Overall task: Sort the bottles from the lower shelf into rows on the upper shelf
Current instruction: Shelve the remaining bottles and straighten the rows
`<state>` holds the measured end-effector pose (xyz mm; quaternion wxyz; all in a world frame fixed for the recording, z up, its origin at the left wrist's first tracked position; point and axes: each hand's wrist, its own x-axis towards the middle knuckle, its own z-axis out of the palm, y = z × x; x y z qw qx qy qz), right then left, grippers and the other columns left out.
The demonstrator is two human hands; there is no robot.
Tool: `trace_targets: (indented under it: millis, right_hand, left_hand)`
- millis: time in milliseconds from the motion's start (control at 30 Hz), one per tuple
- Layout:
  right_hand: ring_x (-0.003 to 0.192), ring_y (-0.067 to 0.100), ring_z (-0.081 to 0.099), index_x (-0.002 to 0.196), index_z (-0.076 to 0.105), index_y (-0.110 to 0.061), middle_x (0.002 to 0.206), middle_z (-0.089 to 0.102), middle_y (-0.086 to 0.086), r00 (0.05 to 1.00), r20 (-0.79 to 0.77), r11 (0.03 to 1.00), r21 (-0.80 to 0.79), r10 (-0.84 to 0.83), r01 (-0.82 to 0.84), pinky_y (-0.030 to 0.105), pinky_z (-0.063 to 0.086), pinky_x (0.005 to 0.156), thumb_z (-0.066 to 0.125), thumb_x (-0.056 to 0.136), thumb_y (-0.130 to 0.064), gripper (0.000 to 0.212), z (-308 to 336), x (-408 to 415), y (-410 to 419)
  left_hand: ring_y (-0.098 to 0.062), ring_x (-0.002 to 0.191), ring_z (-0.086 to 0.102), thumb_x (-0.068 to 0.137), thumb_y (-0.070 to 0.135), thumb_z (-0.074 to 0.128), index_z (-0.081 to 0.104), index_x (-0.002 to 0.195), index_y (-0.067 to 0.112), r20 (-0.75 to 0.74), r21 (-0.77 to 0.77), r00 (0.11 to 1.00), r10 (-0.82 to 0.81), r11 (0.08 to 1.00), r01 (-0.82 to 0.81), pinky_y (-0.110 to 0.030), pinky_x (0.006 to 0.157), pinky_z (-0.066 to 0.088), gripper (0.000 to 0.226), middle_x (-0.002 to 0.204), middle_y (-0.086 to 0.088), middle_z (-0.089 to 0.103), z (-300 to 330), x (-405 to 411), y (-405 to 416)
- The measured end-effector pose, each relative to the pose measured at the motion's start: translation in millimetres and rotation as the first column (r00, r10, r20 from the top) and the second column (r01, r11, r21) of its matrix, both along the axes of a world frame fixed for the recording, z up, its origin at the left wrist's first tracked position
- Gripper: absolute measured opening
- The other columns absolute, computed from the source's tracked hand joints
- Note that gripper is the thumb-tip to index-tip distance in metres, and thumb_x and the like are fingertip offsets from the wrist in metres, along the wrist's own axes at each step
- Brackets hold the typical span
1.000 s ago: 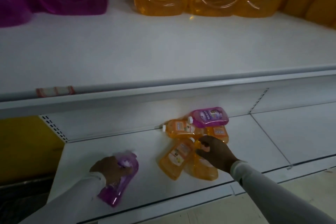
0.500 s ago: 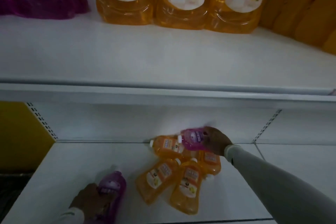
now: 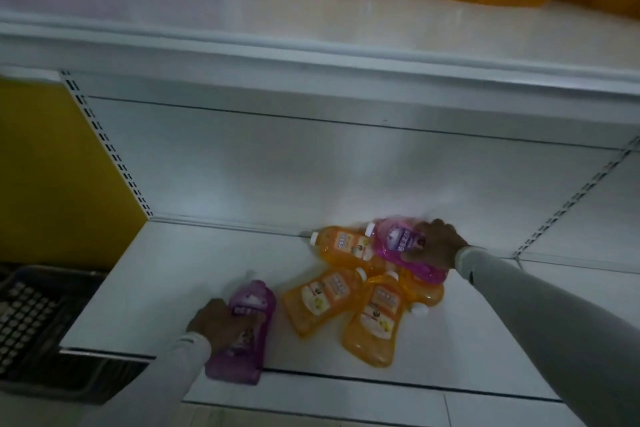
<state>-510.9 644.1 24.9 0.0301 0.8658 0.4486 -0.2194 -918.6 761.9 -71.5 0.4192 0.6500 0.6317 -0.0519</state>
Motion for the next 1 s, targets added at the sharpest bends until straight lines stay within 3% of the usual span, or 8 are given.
trace_targets:
  millis: [133,267,400,467,600,733,933,1000]
  right_hand:
    - [0.104,0.024,0.060,0.132,0.044,-0.016,0.124,0.061,0.006,0.992,-0.118,0.997,0.039,-0.054,0.059,0.031,0.051,0.081,0.075,0.076,-0.051,0.074,2,-8,0]
    - [0.107,0.028,0.062,0.131,0.047,-0.012,0.121,0.064,0.008,0.980,-0.148,0.989,0.047,-0.132,0.140,0.033,0.051,0.086,0.079,0.074,-0.050,0.076,2,-16,0]
    - [0.097,0.023,0.067,0.118,0.059,-0.025,0.108,0.070,0.001,0.940,-0.309,0.985,0.040,-0.148,0.168,0.039,0.056,0.092,0.082,0.064,-0.053,0.065,-10,-26,-5]
    - [0.093,0.021,0.068,0.114,0.062,-0.028,0.103,0.072,-0.001,0.921,-0.358,0.978,0.083,-0.151,0.192,0.039,0.058,0.089,0.083,0.057,-0.054,0.067,-15,-27,-7]
    - [0.085,0.014,0.065,0.109,0.060,-0.024,0.098,0.070,-0.001,0.856,-0.502,0.955,0.178,-0.120,0.238,0.022,0.057,0.073,0.079,0.079,-0.031,0.036,-10,-44,-19]
    - [0.092,0.019,0.068,0.113,0.061,-0.019,0.097,0.070,-0.005,0.844,-0.536,0.899,0.356,-0.025,0.253,0.024,0.057,0.078,0.089,0.067,-0.024,0.054,-6,-71,-35]
    - [0.102,0.015,0.068,0.127,0.052,-0.024,0.112,0.070,-0.006,0.793,-0.606,0.827,0.472,0.054,0.305,0.036,0.059,0.087,0.092,0.050,-0.044,0.089,28,-139,-58]
    - [0.102,0.015,0.068,0.127,0.051,-0.027,0.113,0.070,-0.006,0.777,-0.627,0.786,0.508,0.057,0.353,0.036,0.059,0.087,0.093,0.050,-0.042,0.089,50,-164,-70]
  left_hand:
    - [-0.025,0.083,0.068,0.022,0.089,0.061,0.070,0.102,0.007,0.004,-0.002,1.000,-0.002,1.000,0.002,-0.025,0.067,0.048,0.114,0.097,-0.013,0.072,8,1,-4]
    - [-0.026,0.082,0.069,0.017,0.089,0.065,0.070,0.100,0.005,0.032,-0.032,0.999,0.010,0.999,-0.009,-0.028,0.070,0.054,0.117,0.093,-0.015,0.072,2,-2,0]
    - [-0.026,0.087,0.069,0.018,0.082,0.069,0.068,0.103,0.003,0.079,-0.046,0.996,0.048,0.998,-0.045,-0.031,0.076,0.056,0.116,0.100,-0.016,0.071,13,2,-7]
    - [-0.026,0.084,0.070,0.019,0.074,0.072,0.069,0.101,0.001,0.109,-0.064,0.989,0.103,0.993,-0.097,-0.029,0.070,0.055,0.110,0.098,-0.018,0.072,18,3,-10]
    - [-0.028,0.073,0.072,0.027,0.061,0.084,0.074,0.083,0.005,0.218,-0.096,0.955,0.201,0.978,-0.184,-0.039,0.071,0.060,0.080,0.081,-0.015,0.074,21,-1,-20]
    - [-0.024,0.071,0.072,0.060,0.035,0.090,0.076,0.081,0.009,0.302,-0.002,0.935,0.185,0.981,-0.194,-0.033,0.068,0.059,0.036,0.074,-0.008,0.075,27,-1,-38]
    - [-0.016,0.084,0.069,0.055,0.024,0.094,0.063,0.100,0.013,0.513,0.124,0.853,0.092,0.976,-0.180,-0.025,0.068,0.053,0.056,0.090,0.000,0.071,76,-1,-70]
    - [-0.011,0.086,0.069,0.049,0.031,0.095,0.062,0.101,0.017,0.573,0.172,0.819,0.016,0.975,-0.139,-0.025,0.073,0.054,0.064,0.092,0.004,0.072,103,-11,-79]
